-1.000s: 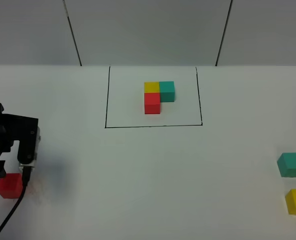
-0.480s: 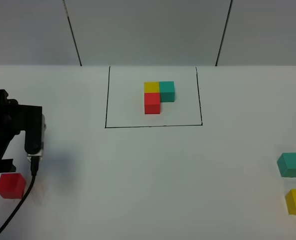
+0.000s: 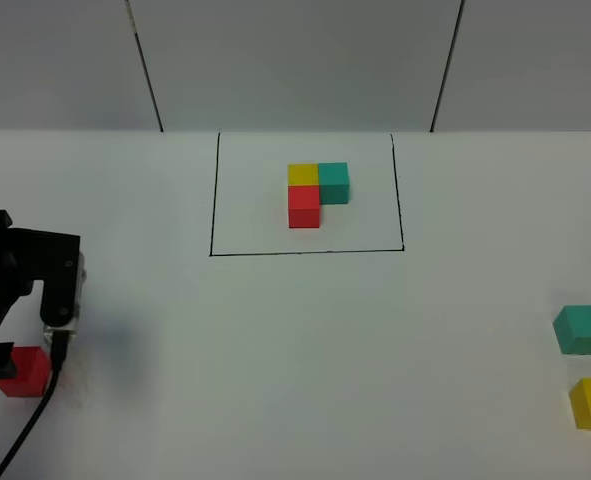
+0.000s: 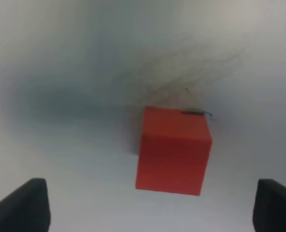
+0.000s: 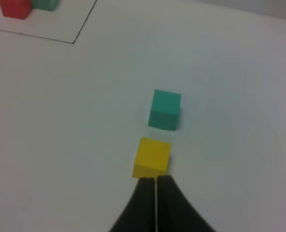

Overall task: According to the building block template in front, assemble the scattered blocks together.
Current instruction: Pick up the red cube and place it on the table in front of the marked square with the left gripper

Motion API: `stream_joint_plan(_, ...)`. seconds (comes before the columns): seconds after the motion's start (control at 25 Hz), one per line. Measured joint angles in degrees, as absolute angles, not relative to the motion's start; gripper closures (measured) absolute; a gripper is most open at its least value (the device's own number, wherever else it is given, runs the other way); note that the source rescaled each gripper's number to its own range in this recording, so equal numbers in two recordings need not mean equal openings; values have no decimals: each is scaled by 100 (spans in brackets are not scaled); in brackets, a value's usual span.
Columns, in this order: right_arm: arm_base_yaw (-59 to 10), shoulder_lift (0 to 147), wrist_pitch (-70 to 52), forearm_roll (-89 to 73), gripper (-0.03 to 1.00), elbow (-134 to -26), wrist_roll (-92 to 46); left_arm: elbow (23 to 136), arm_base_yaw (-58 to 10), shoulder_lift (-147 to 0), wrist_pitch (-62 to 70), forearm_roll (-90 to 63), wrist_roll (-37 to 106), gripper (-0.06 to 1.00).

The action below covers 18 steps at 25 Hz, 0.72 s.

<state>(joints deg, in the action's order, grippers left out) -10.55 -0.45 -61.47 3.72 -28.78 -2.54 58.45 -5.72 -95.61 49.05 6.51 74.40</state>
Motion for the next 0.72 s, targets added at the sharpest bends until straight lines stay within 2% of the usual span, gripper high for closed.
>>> stream_joint_plan(0.12,-1055,-45,-6147,372,96,-2878,-254,5845,-572,-9561,5112,761,7440,-5)
stream_joint_plan(0.4,-1055,-45,-6147,372,96,-2878,-254,5845,-572,-9561,5194,713,7440,-5)
stream_joint_plan(0.56,-1055,-45,-6147,372,96,-2878,-254,5845,-572,-9561,5111,674,7440,0)
stream_joint_plan(0.72,-1055,-45,-6147,372,96,-2878,-254,5845,-572,-9561,4967,569,7440,9)
